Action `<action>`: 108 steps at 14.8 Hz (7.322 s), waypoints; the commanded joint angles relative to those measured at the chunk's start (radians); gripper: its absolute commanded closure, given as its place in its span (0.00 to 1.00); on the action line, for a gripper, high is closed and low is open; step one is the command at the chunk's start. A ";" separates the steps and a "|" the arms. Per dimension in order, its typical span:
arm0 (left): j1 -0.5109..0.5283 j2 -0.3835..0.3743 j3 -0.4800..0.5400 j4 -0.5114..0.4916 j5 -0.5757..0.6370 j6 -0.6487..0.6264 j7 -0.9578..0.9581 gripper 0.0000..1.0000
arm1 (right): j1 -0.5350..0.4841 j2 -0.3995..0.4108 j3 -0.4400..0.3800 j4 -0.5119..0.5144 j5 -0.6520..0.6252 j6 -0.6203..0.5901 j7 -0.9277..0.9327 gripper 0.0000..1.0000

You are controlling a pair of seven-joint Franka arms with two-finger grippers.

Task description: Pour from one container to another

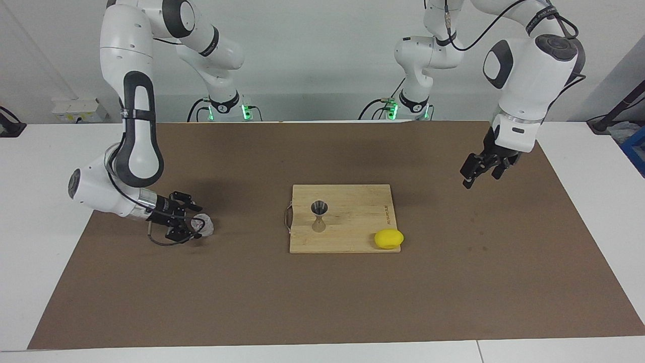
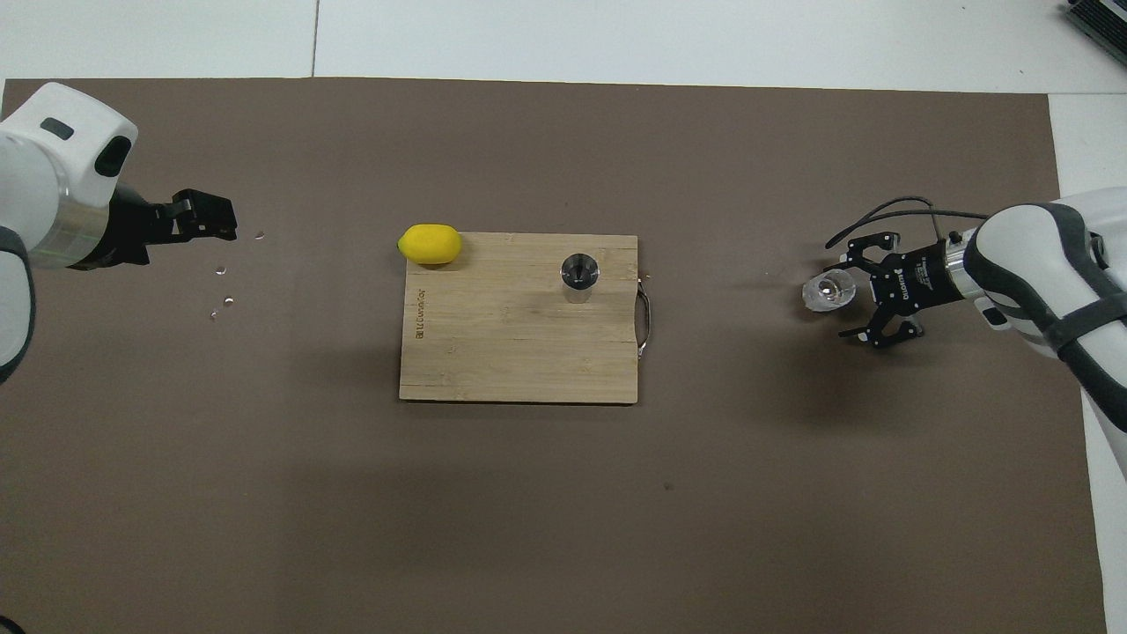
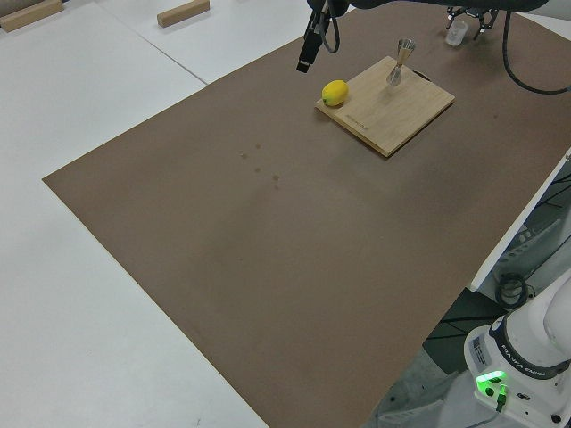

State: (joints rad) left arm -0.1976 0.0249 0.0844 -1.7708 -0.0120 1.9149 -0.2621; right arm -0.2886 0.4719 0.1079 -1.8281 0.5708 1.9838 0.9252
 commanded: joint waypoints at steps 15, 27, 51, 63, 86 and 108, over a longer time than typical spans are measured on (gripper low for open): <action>0.193 -0.099 -0.172 0.070 0.006 -0.326 0.277 0.00 | 0.092 -0.137 0.004 -0.011 0.106 -0.013 0.208 1.00; 0.158 -0.062 -0.121 0.113 -0.009 -0.347 0.273 0.00 | 0.423 -0.147 0.001 0.047 0.040 0.251 0.705 1.00; 0.159 -0.062 -0.120 0.113 -0.009 -0.347 0.273 0.00 | 0.681 -0.085 0.001 0.266 -0.679 0.139 1.044 1.00; 0.159 -0.062 -0.120 0.113 -0.009 -0.347 0.273 0.00 | 0.727 -0.085 0.004 0.289 -0.876 0.101 1.043 1.00; 0.159 -0.062 -0.120 0.113 -0.009 -0.347 0.273 0.00 | 0.767 -0.090 0.006 0.273 -1.020 0.096 1.021 1.00; 0.159 -0.062 -0.120 0.113 -0.009 -0.347 0.273 0.00 | 0.729 -0.081 0.006 0.277 -0.842 0.125 1.021 1.00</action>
State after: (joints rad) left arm -0.0266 -0.0280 -0.0478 -1.6500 -0.0181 1.5624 0.0106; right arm 0.4619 0.3799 0.1073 -1.5660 -0.3052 2.0933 1.9478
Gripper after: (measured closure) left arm 0.000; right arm 0.498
